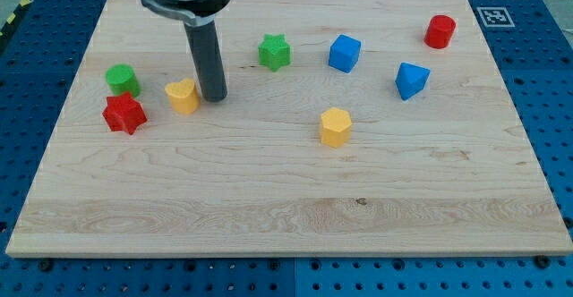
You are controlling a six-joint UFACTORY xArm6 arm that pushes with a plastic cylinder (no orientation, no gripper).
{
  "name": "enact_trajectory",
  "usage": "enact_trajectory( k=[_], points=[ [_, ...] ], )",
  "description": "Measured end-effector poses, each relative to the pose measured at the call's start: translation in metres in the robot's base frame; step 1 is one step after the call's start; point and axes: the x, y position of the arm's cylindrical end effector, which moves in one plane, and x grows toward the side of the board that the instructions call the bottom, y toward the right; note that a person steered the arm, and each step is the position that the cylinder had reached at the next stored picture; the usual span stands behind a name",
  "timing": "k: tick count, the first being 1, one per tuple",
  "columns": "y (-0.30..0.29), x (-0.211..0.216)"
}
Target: Push the yellow heart into the red star and green circle
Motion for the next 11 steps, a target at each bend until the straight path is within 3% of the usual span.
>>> enact_trajectory(
  k=[4, 6, 9, 11],
  points=[
    [-0.036, -0.006],
    [0.013, 0.014],
    [-0.081, 0.019],
    [-0.010, 0.033]
  ],
)
